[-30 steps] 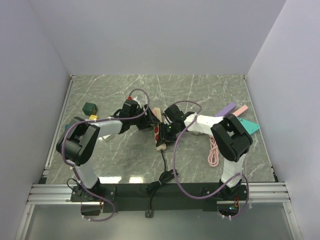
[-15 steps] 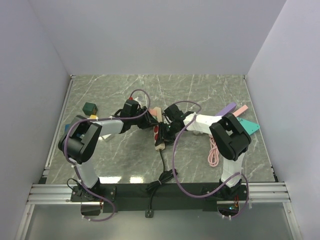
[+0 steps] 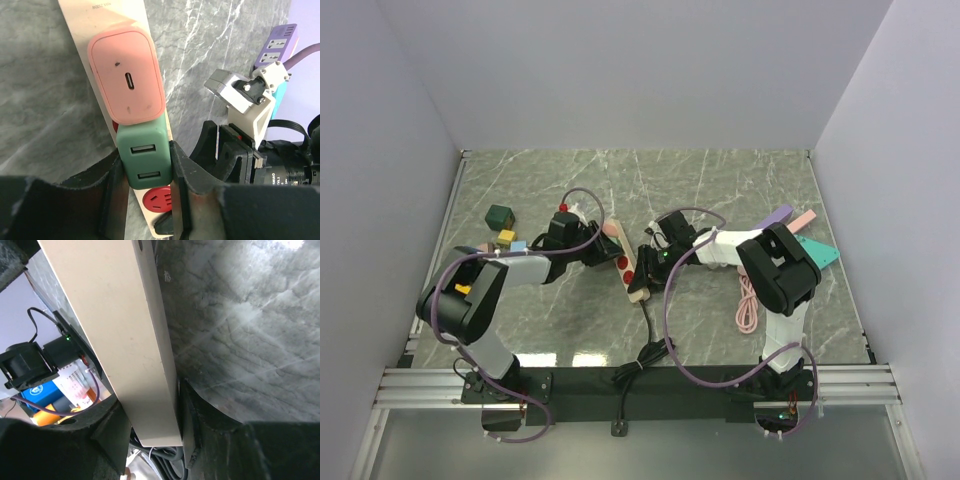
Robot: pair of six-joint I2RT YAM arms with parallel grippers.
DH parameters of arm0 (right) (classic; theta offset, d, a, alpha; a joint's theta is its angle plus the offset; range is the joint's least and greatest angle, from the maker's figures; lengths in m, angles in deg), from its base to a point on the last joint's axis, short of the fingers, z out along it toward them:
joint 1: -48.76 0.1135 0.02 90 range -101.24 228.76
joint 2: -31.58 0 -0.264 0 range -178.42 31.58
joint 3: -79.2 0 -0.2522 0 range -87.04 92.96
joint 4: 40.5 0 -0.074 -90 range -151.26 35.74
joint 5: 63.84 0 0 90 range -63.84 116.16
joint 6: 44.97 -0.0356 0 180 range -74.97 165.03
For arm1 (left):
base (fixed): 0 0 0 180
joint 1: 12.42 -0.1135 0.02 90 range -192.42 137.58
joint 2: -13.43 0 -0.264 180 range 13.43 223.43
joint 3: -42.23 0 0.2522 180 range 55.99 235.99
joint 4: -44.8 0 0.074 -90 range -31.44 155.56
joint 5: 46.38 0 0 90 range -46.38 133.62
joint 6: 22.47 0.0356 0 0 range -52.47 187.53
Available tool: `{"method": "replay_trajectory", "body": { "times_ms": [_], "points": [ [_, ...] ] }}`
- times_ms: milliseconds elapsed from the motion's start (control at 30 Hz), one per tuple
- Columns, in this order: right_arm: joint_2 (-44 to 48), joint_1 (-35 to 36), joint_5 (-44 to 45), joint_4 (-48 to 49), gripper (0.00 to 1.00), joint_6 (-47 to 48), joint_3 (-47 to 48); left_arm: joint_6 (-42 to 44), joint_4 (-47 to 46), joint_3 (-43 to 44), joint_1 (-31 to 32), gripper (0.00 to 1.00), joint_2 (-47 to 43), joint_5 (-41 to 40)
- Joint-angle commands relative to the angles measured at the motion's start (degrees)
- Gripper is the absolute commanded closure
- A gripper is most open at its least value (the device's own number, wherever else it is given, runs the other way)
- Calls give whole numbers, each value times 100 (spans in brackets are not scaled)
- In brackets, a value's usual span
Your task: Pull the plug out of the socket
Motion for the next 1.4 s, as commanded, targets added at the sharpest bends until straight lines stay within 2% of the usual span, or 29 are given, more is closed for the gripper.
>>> {"method": "replay_trajectory", "body": {
  "times_ms": [0, 233, 400, 467, 600, 633, 733, 800, 900, 933, 1033, 1100, 1167, 1367],
  "points": [
    [-385, -715, 1712, -1191, 100, -785, -192, 296, -12, -72, -239, 100, -623, 186],
    [-420, -724, 1704, -1191, 100, -943, -165, -99, -784, -405, -195, 100, -729, 266],
    [-376, -698, 1581, -998, 100, -1163, -279, -424, -1049, -521, 269, 100, -650, -339],
    [-358, -706, 1520, -910, 100, -1303, -324, -468, -874, -407, 507, 100, -703, -961],
    [-314, -654, 1642, -1023, 100, -1409, -236, -416, 135, 94, 1113, 100, -738, -2129],
    [-297, -645, 1677, -1050, 100, -1409, -218, -433, 503, 243, 1150, 100, -755, -2290],
    [-200, -645, 1923, -1252, 100, -1453, -174, -512, 848, 253, 1176, 100, -1035, -2792],
    [-121, -645, 1994, -1261, 100, -1479, -192, -556, 780, 174, 1203, 100, -1185, -2898],
    [-112, -636, 1994, -1226, 100, -1515, -218, -381, 550, 129, 1185, 100, -1125, -2468],
    [-121, -628, 1968, -1200, 100, -1480, -218, -294, 420, 113, 1176, 100, -1020, -2085],
    [-60, -619, 2073, -1261, 100, -1471, -253, -336, -195, -80, 1080, 100, -932, -1670],
    [37, -627, 2117, -1270, 100, -1462, -297, -398, -694, -73, 914, 100, -748, -845],
    [116, -601, 2196, -1314, 100, -1462, -315, -442, -802, 85, 869, 100, -344, -265],
    [248, -329, 2522, -1569, 100, -1181, 36, -346, -743, 648, 1027, 100, 71, -68]
  ]
}}
